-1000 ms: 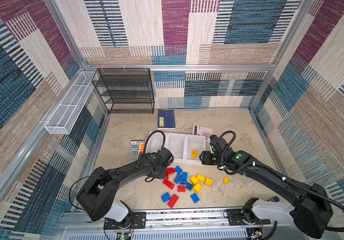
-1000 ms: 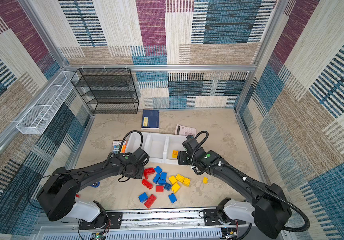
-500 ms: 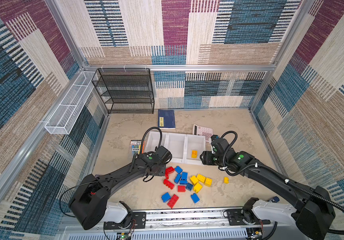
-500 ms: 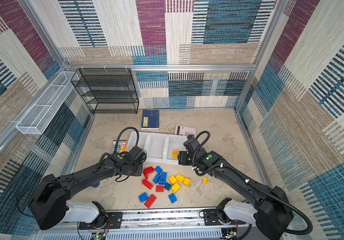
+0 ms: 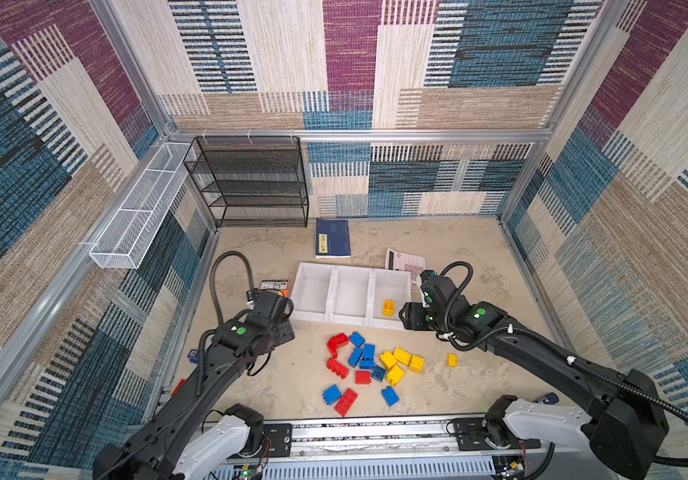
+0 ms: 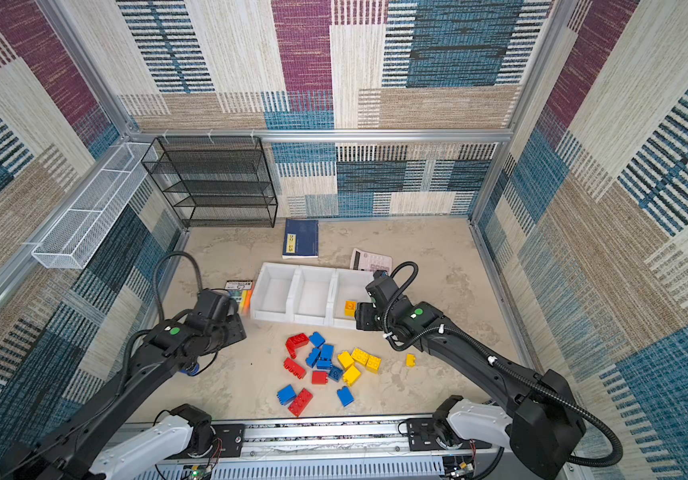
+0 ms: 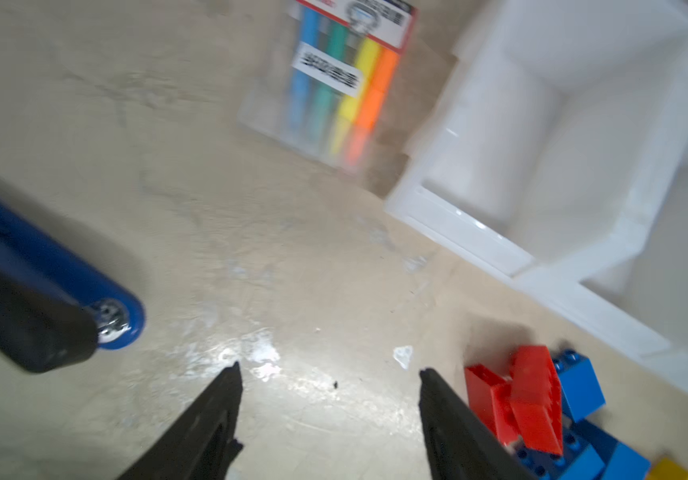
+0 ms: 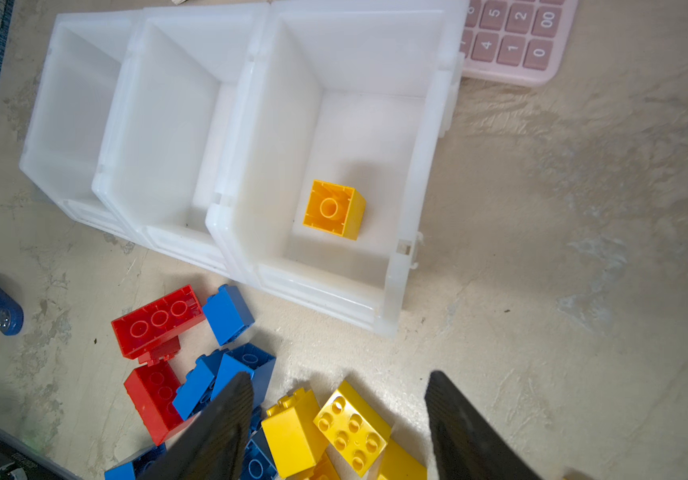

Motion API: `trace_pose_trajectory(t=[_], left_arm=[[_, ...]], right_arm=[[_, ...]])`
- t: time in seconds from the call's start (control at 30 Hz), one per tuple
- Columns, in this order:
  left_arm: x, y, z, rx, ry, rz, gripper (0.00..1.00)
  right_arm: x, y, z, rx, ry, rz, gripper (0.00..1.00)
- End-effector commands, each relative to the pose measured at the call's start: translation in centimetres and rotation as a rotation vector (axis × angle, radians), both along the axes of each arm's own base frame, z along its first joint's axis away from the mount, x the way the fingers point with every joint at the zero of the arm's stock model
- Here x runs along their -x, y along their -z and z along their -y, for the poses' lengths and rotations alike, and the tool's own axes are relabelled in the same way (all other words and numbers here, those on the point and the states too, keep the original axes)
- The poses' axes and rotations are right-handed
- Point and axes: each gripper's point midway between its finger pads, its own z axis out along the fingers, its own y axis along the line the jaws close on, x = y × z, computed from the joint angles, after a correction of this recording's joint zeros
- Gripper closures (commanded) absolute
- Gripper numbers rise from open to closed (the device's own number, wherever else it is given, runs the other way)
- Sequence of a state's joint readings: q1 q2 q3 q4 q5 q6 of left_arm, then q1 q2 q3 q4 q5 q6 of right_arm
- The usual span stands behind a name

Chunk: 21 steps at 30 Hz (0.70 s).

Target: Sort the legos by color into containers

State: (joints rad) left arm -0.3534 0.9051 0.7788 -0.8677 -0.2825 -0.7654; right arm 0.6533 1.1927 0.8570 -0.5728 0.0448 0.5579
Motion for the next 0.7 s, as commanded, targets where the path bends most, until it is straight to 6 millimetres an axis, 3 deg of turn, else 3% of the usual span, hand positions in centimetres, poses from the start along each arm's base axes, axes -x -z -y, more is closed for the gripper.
trace_pose_trajectory(t=[0.0, 0.23, 0.47, 0.67], left_arm=[[3.8, -0.4, -4.2, 0.01, -0.255, -0.018, 0.18], [7.2, -2.7, -9.9, -0.032, -0.536, -0.013, 0.02], [8.0, 0.5, -13.7, 0.092, -0.777, -0.168, 0.01], [9.1, 1.7, -16.3, 0.119, -0.907, -0.196, 0.01]], right_arm=[[-0.3, -0.2, -0.4, -0.004, -0.021, 0.014, 0.31], [0.1, -0.2, -0.4, -0.004, -0.045, 0.018, 0.3], [0.5, -0.2, -0.9, -0.02, -0.088, 0.024, 0.3], [0.8, -0.7, -1.2, -0.03, -0.13, 0.035, 0.3]])
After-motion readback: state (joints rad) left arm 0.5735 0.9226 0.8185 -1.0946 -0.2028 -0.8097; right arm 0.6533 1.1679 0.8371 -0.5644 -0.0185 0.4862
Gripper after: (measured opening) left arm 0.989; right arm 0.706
